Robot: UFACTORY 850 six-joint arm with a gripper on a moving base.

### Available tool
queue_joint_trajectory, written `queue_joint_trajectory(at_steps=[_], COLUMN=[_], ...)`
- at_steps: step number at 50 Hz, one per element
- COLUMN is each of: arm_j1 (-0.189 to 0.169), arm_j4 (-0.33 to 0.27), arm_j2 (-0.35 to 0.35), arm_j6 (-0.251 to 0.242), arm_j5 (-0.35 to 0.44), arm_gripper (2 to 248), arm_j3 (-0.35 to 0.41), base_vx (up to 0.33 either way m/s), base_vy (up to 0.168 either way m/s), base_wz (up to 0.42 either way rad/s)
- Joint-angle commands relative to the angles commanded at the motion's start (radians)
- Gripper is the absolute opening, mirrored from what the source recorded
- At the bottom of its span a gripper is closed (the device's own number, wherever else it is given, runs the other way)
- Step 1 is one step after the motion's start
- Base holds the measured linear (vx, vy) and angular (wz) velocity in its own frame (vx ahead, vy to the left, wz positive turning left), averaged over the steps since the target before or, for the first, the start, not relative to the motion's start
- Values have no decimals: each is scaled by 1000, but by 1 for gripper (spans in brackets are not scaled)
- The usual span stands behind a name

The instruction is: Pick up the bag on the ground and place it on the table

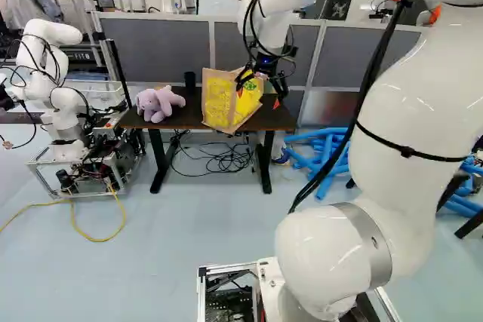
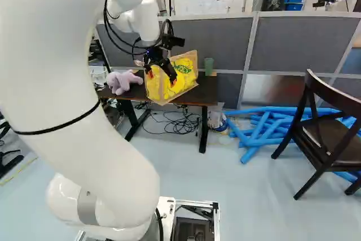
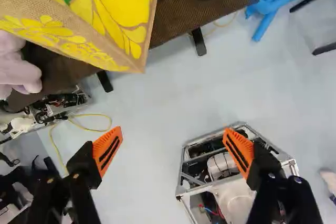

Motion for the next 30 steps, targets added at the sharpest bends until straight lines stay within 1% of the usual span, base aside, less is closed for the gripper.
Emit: queue_joint_trajectory(at_steps=[14,30], arm_j1=[-5,-11], arm_j4=[-2,-5], arm_j2=[39,87], arm_j6=[-56,-124], arm_j5=[179,402], arm_gripper=[247,247], arm_j3=[110,246], base_vx=[0,0], base_vy=[0,0], base_wz=[0,0])
